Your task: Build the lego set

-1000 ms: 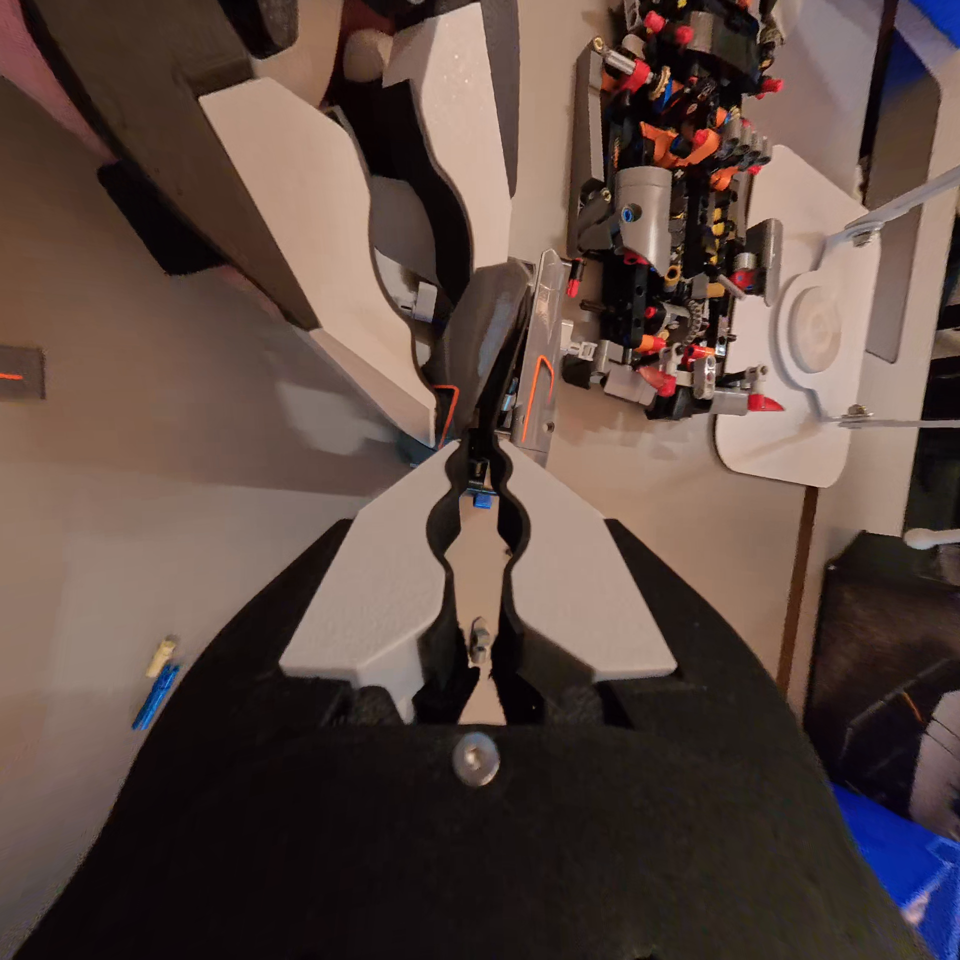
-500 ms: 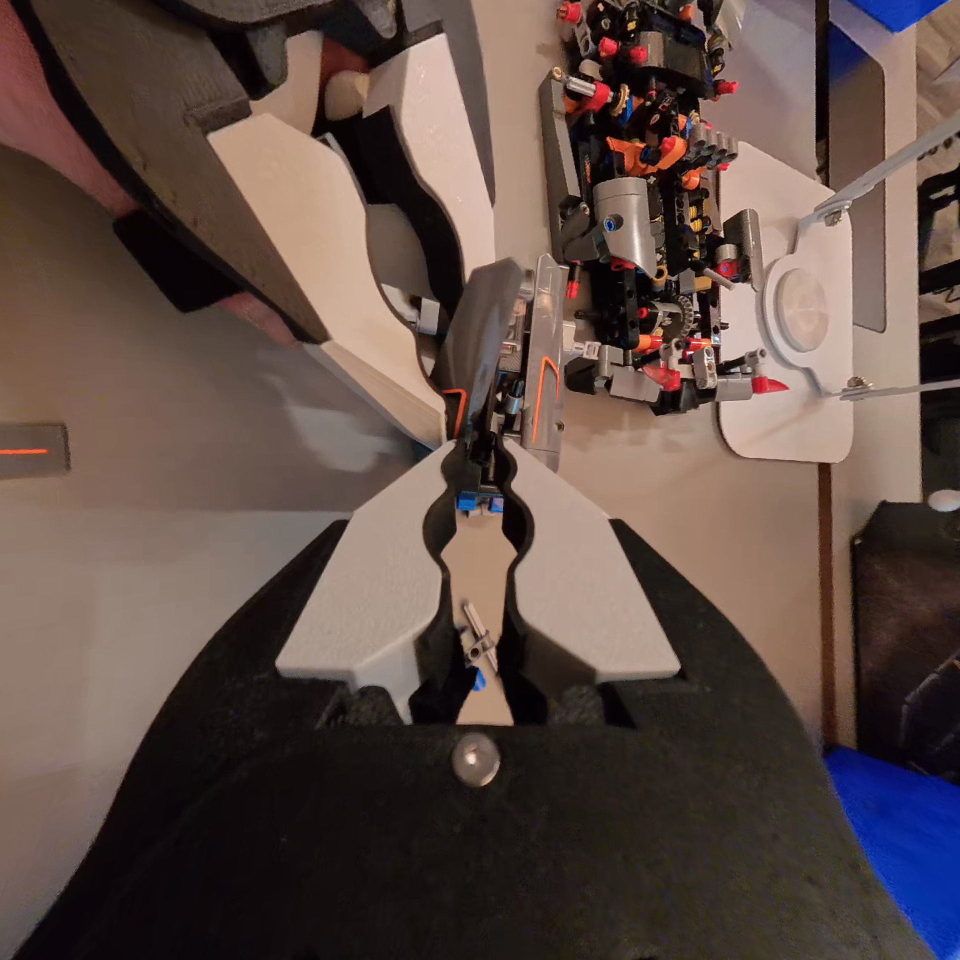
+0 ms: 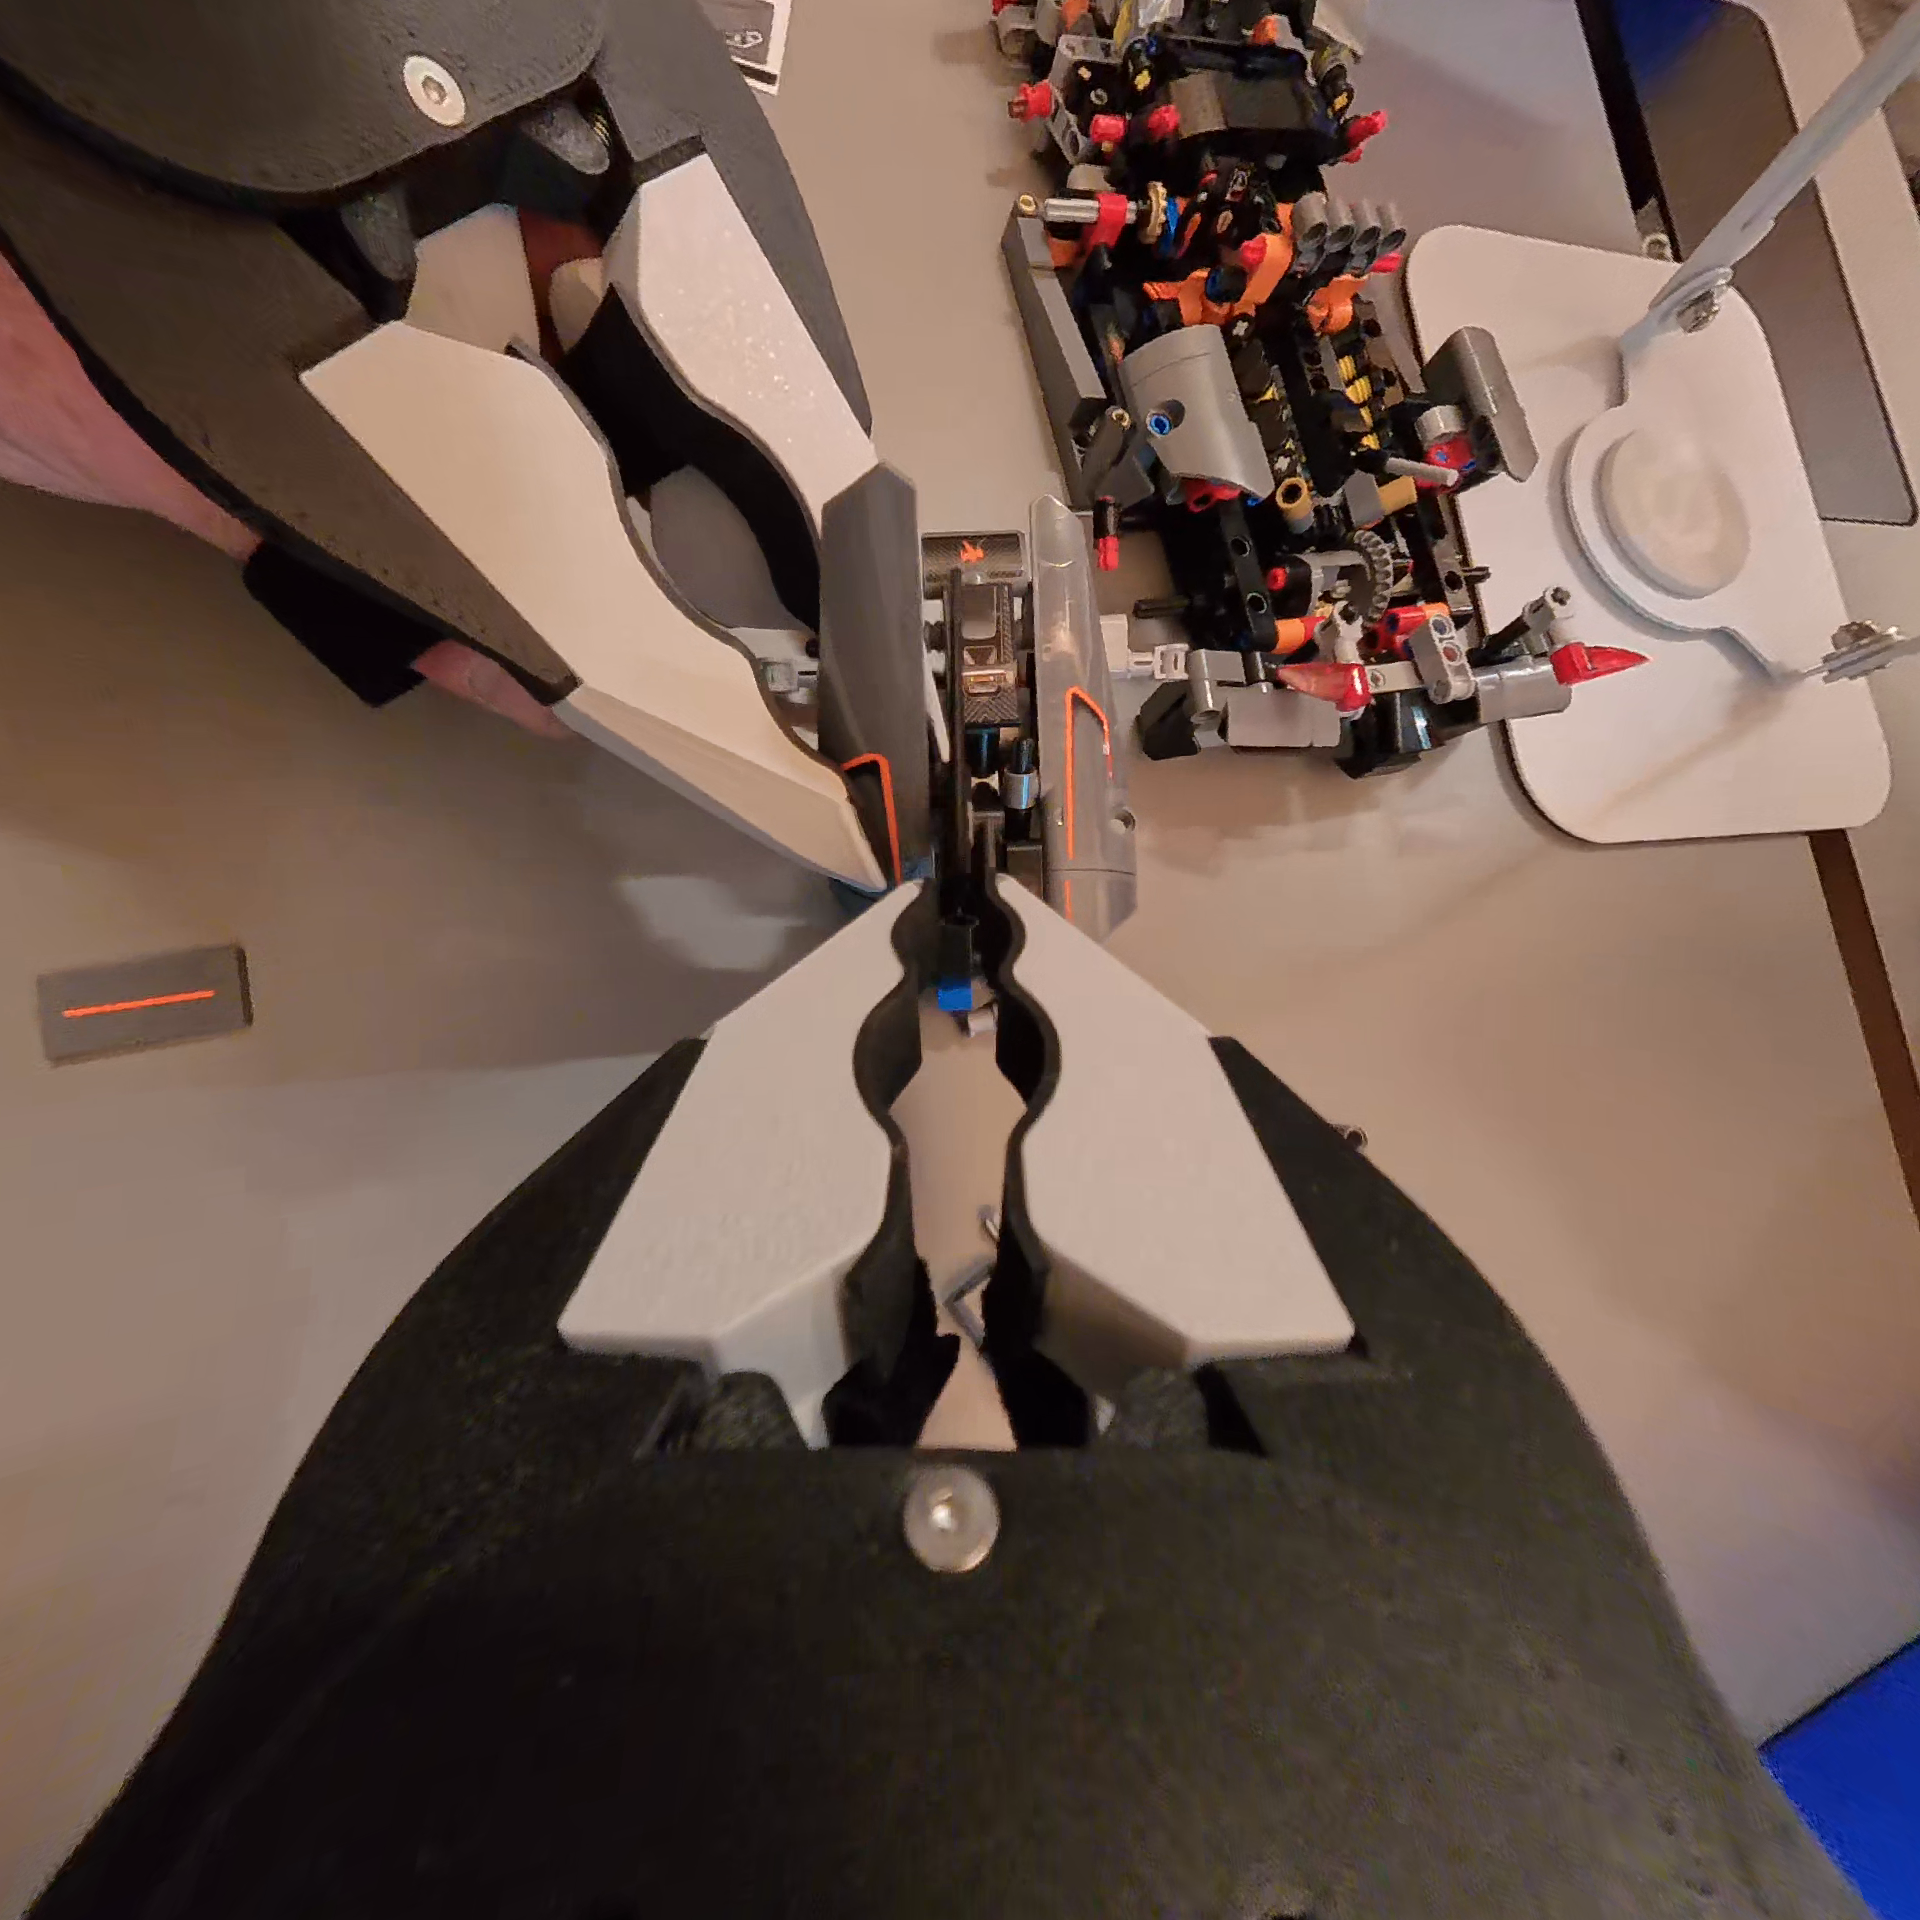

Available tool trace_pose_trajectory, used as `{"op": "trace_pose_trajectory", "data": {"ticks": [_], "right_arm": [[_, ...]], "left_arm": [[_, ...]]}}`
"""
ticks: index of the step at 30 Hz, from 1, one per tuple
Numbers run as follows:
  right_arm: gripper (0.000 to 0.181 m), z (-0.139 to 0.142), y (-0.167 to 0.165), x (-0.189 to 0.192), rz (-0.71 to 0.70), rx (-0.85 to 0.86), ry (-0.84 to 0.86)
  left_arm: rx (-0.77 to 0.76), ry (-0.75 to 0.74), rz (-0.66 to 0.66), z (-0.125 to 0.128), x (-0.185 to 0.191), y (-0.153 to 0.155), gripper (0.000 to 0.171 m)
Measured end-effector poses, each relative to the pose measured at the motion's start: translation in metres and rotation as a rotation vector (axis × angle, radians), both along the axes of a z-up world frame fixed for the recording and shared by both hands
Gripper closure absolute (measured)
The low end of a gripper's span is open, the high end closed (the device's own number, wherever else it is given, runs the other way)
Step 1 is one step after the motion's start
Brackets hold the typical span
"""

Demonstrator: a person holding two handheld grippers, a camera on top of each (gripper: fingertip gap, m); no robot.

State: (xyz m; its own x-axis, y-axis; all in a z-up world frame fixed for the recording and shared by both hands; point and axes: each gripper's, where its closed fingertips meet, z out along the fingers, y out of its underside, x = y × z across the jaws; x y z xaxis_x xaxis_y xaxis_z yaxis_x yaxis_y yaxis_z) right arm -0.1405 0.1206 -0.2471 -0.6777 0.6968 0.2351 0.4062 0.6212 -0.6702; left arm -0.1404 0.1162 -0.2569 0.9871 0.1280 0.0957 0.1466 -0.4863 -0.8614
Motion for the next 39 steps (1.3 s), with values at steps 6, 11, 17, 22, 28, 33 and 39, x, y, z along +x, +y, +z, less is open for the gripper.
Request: {"op": "trace_pose_trajectory", "data": {"ticks": [6, 11, 17, 22, 28, 33, 39], "right_arm": [[0.177, 0.001, -0.002, -0.001, 0.011, -0.053, -0.003], [0.177, 0.004, -0.004, -0.002, 0.004, -0.161, 0.008], [0.177, 0.010, -0.006, -0.003, -0.004, -0.287, 0.019], [0.177, 0.015, -0.007, -0.004, -0.004, -0.155, 0.123], [0.177, 0.021, -0.008, -0.005, -0.017, -0.048, 0.230], [0.177, 0.028, -0.005, -0.004, -0.020, -0.059, 0.283], [0.177, 0.031, -0.008, -0.002, -0.003, -0.048, 0.320]], "left_arm": [[-0.001, -0.002, 0.000, 0.000, -0.002, 0.000, 0.154], [0.007, -0.004, -0.010, 0.001, -0.003, 0.000, 0.154], [0.039, -0.044, -0.025, 0.006, -0.004, -0.001, 0.155], [0.063, -0.001, -0.025, 0.010, -0.006, -0.001, 0.155], [0.080, 0.129, -0.019, 0.017, -0.008, -0.003, 0.156], [0.096, 0.206, -0.021, 0.023, -0.006, -0.003, 0.156], [0.108, 0.254, -0.018, 0.028, -0.007, -0.003, 0.156]]}}
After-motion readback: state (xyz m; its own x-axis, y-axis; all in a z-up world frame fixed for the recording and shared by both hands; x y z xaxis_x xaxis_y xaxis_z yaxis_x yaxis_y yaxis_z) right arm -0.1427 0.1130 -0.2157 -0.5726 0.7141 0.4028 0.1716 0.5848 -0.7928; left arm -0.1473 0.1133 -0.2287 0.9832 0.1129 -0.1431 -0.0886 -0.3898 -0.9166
